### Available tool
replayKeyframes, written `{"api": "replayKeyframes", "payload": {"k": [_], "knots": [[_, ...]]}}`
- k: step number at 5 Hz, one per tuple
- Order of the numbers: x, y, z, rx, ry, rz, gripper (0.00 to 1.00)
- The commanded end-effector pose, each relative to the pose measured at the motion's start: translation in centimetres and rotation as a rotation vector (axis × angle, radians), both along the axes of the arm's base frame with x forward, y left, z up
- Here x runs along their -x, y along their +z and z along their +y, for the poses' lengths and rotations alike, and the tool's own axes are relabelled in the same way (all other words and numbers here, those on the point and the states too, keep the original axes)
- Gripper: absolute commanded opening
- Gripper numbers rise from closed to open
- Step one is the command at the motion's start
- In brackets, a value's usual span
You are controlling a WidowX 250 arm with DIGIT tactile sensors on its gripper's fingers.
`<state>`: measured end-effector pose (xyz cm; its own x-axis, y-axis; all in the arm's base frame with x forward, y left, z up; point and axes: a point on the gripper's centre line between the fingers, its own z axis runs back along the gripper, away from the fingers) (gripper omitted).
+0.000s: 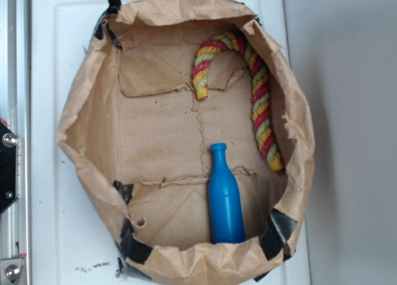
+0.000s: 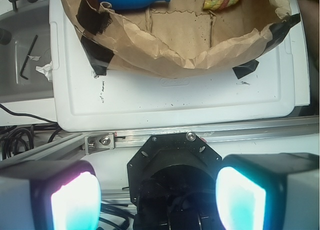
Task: Grab the blue bottle.
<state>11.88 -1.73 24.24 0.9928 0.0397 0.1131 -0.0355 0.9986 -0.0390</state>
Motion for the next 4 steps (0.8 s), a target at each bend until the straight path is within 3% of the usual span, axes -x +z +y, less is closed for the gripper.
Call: {"api": "replayKeyframes", "payload": {"k": [1, 3, 4], "knots": [[0.0, 0.0, 0.0, 0.000, 0.000, 0.000, 1.00], [-7.0, 0.0, -0.6, -0.036, 0.014, 0.001, 1.00], [-10.4, -0.7, -0.1, -0.089, -0.056, -0.047, 1.00]]}}
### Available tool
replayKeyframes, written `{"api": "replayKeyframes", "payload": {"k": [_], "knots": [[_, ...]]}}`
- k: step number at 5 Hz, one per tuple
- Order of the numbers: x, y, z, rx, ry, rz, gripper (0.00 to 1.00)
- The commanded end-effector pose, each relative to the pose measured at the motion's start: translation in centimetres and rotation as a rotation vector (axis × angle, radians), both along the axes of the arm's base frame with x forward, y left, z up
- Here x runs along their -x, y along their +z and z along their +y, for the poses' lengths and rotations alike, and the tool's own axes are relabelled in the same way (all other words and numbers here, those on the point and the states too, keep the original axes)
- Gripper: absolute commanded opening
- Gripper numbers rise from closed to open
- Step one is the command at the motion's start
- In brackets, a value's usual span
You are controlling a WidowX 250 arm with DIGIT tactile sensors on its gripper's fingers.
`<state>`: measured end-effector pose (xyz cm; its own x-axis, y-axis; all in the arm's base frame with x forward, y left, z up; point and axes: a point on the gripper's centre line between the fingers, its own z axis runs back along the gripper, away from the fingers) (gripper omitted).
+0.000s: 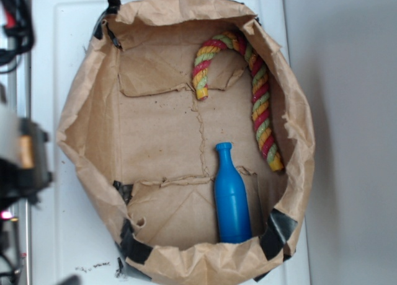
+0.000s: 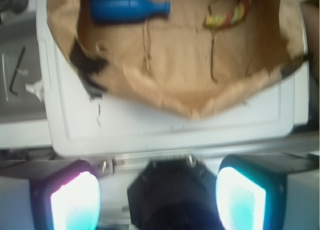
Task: Grab the blue bottle.
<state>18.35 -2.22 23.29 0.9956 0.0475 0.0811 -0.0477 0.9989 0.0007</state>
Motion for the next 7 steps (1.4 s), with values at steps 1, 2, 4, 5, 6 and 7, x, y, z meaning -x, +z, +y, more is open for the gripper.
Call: {"api": "replayKeyframes", "payload": {"k": [1, 2, 4, 5, 6, 7], "knots": [[-7.0, -1.9, 1.5, -0.070, -0.288, -0.123, 1.00], [-8.9, -3.5, 1.9, -0.102, -0.386, -0.125, 1.00], [-12.6, -10.5, 3.6, -0.204, -0.554, -0.025, 1.00], [-13.1, -12.2, 4.6, -0.153, -0.570, -0.032, 1.00], [-8.6, -12.4, 0.2, -0.109, -0.786, -0.089, 1.00], [-8.9, -12.0, -1.7, -0.051, -0.882, -0.154, 1.00]]}}
